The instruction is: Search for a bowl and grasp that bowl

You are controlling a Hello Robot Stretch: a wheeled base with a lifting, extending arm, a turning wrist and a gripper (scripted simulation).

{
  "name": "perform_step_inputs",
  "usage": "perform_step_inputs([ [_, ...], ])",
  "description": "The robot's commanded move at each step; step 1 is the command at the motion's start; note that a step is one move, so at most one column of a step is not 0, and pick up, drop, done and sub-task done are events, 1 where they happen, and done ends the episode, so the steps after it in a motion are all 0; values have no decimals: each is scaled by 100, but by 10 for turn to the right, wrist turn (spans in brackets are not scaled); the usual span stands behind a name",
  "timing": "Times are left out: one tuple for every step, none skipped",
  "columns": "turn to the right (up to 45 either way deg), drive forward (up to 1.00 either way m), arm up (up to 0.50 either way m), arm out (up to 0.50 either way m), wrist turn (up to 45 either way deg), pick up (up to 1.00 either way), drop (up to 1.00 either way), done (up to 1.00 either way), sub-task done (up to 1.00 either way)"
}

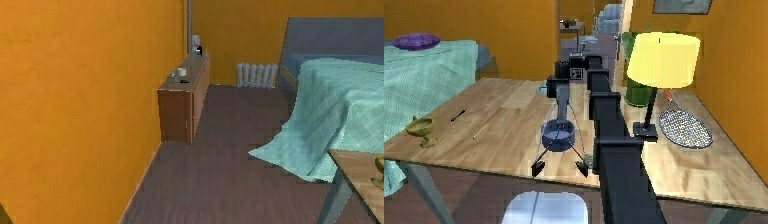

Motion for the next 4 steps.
perform_step_inputs([
  [0, 0, 0, 0, 450, 0, 0, 0, 0],
  [0, 0, 0, 0, 450, 0, 0, 0, 0],
  [0, 0, 0, 0, 450, 0, 0, 0, 0],
  [0, 0, 0, 0, 330, 0, 0, 0, 0],
])
